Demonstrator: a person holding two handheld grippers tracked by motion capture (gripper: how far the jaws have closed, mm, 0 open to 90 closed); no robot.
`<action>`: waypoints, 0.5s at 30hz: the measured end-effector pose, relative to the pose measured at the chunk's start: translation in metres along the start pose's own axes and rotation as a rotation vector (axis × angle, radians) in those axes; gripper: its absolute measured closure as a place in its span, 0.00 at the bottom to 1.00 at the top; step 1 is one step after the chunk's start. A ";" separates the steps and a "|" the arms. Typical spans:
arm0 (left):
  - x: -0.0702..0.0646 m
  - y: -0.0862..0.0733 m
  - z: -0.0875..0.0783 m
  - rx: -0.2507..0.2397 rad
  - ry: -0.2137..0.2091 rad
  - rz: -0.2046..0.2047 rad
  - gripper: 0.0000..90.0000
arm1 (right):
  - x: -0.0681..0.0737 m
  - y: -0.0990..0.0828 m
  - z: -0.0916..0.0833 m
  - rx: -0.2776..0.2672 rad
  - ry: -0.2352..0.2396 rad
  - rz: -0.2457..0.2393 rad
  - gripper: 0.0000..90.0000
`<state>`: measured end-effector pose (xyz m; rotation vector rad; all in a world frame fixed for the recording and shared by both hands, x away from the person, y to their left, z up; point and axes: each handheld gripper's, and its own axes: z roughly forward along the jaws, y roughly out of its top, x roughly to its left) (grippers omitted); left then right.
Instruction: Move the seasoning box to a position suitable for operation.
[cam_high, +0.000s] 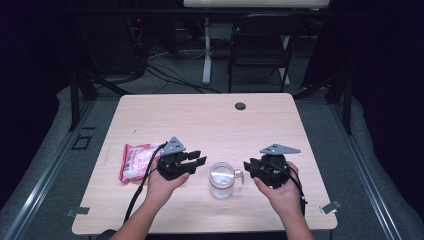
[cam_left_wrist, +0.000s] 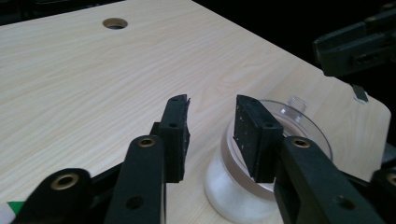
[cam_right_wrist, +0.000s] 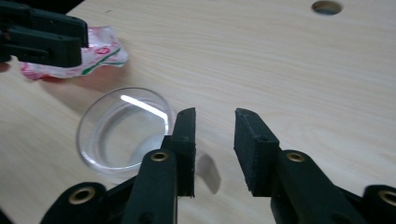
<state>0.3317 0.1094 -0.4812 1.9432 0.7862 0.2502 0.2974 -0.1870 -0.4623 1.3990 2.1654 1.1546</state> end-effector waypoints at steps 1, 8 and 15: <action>-0.003 -0.005 0.000 0.013 -0.011 0.018 0.76 | 0.002 -0.003 0.002 0.009 0.010 0.027 0.81; -0.007 -0.019 0.011 0.095 -0.061 0.019 0.85 | 0.004 -0.009 0.007 0.010 0.025 0.030 0.86; -0.009 -0.028 0.020 0.152 -0.073 0.031 0.92 | -0.001 -0.016 0.016 0.017 0.068 0.061 0.89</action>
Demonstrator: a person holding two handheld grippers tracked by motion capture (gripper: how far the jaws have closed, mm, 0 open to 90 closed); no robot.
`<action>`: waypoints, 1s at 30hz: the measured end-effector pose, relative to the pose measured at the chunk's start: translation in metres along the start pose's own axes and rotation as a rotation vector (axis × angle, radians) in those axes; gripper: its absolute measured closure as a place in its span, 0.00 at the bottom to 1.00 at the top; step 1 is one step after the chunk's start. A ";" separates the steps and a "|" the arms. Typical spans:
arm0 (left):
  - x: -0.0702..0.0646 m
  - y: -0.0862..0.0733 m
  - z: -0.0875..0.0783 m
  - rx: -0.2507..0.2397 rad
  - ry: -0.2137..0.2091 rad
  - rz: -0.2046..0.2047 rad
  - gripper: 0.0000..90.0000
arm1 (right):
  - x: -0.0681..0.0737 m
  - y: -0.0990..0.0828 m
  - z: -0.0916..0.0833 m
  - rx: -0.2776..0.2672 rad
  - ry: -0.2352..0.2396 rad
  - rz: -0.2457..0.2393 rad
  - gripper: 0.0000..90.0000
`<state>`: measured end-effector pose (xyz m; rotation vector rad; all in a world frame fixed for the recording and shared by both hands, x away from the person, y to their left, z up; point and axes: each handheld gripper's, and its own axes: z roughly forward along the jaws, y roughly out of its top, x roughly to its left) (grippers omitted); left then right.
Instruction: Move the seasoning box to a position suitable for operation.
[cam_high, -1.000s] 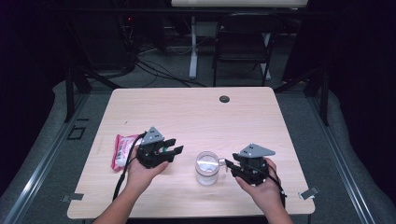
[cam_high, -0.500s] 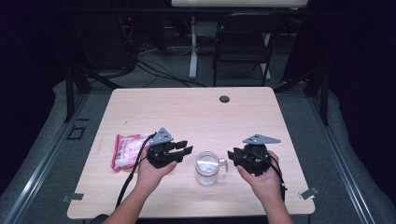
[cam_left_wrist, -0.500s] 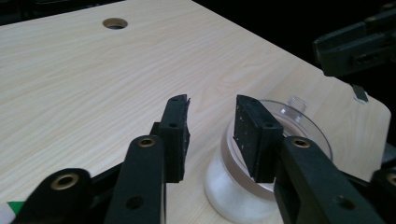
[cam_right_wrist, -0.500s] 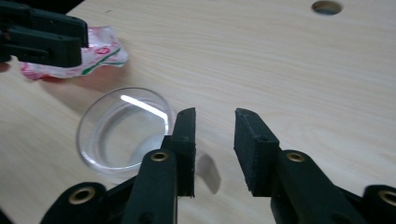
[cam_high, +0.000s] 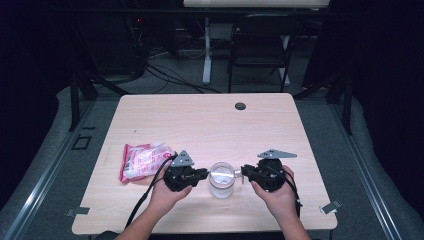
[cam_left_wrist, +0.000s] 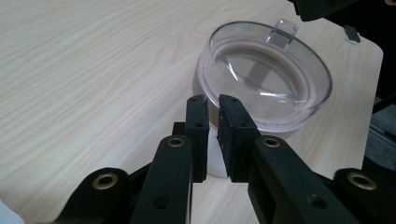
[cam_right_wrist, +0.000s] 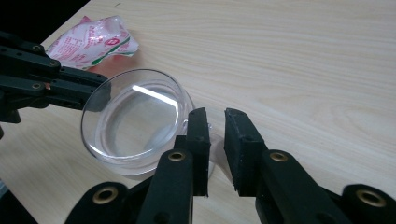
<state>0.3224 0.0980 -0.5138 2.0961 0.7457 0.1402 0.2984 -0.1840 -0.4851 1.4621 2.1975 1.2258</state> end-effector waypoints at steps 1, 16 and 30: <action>0.000 -0.001 0.000 -0.002 0.000 0.002 0.93 | 0.000 -0.001 0.001 0.000 0.001 0.009 0.89; -0.008 -0.011 -0.001 0.035 -0.045 0.023 1.00 | 0.001 0.003 0.010 0.012 0.034 0.019 0.94; -0.012 -0.010 -0.001 0.029 -0.052 0.029 1.00 | 0.000 0.002 0.010 0.005 0.040 0.026 0.94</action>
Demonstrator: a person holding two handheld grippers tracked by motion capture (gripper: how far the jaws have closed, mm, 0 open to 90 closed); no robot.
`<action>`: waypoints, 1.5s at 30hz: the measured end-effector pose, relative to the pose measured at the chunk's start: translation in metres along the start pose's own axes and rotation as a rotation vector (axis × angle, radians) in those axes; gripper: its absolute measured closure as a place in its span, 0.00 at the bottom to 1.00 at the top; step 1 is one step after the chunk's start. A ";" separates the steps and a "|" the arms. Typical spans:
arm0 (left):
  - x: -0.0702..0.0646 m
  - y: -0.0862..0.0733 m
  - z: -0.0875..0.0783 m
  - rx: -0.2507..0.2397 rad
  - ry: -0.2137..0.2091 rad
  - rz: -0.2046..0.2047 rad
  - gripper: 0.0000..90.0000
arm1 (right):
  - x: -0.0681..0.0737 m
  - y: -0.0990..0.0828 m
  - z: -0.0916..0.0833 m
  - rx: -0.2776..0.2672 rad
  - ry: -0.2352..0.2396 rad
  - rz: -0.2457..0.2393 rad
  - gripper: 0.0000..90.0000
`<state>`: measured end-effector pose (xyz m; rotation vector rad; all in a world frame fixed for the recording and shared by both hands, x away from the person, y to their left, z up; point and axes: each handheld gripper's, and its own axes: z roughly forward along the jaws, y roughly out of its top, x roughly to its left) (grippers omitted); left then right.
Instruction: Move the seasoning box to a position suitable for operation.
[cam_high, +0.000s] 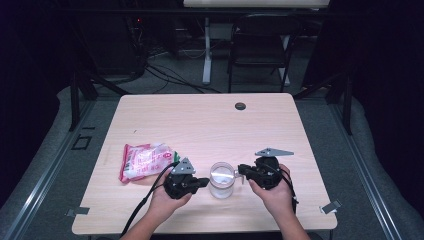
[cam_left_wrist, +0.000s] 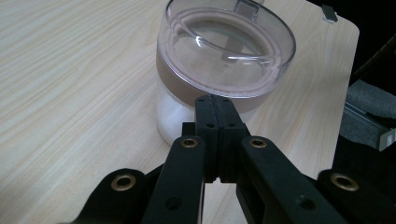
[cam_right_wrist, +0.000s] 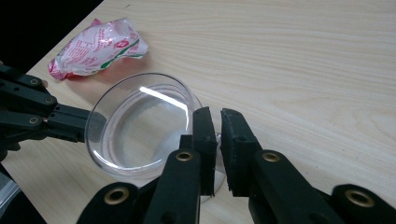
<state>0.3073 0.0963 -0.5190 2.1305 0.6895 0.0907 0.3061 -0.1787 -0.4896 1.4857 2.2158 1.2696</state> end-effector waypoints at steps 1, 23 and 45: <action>0.000 0.000 0.000 0.000 0.000 0.000 1.00 | 0.000 0.000 0.000 0.000 0.000 0.000 0.94; -0.004 0.010 -0.005 -0.049 -0.011 0.010 0.99 | 0.006 -0.004 -0.003 0.000 0.002 -0.100 0.76; -0.008 0.028 -0.003 -0.139 0.018 0.009 0.67 | 0.042 -0.016 -0.015 -0.047 0.017 -0.352 0.47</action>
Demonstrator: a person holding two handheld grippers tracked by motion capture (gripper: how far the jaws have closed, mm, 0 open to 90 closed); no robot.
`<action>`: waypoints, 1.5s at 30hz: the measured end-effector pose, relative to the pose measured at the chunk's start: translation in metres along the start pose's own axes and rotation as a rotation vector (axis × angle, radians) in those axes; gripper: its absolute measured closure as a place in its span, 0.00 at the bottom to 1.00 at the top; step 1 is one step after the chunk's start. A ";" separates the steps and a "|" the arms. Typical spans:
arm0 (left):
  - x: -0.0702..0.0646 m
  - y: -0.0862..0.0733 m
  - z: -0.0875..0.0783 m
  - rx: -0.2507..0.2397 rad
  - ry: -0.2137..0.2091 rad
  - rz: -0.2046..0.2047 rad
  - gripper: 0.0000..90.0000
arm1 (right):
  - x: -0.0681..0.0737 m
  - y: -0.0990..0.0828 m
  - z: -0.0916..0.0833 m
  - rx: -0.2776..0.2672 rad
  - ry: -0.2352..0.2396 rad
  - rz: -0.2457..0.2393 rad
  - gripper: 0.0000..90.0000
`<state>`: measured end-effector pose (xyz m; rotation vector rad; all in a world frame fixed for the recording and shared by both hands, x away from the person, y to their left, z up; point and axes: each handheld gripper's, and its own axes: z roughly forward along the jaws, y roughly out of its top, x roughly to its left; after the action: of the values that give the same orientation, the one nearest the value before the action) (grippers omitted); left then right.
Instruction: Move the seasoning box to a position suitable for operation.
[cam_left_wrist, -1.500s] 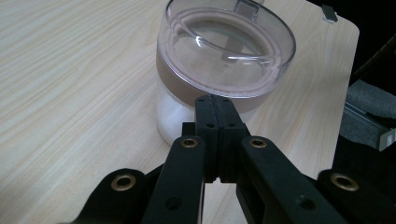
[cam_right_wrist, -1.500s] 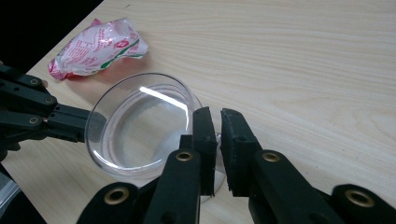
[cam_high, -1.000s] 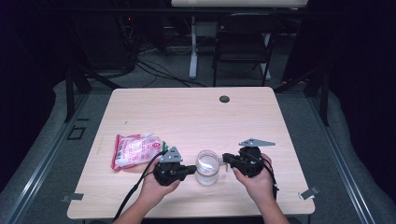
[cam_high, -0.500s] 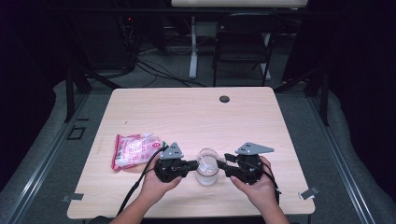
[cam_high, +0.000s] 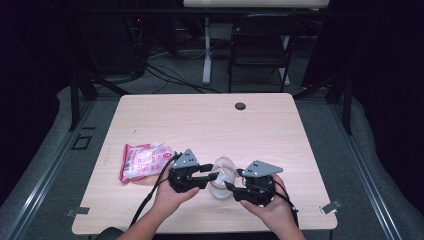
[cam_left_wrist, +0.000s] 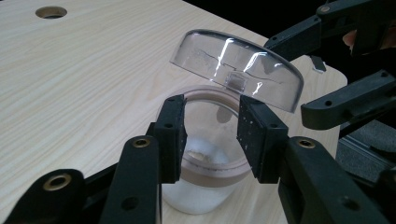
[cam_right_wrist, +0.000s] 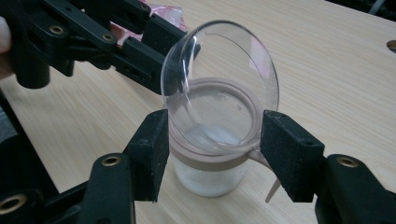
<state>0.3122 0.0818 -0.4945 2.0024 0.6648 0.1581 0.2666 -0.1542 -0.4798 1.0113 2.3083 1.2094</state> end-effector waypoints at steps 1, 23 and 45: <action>0.000 0.000 0.000 0.001 0.005 -0.001 0.66 | 0.000 -0.001 0.001 0.005 -0.006 -0.003 0.48; 0.000 0.000 0.001 -0.004 0.000 -0.012 0.65 | 0.002 -0.003 0.006 0.009 -0.017 -0.010 0.49; 0.008 -0.009 0.012 0.046 0.040 -0.036 0.63 | -0.002 -0.003 0.001 0.004 -0.009 0.014 0.53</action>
<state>0.3200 0.0806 -0.5098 2.0345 0.7359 0.1631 0.2672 -0.1563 -0.4834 1.0342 2.3012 1.2032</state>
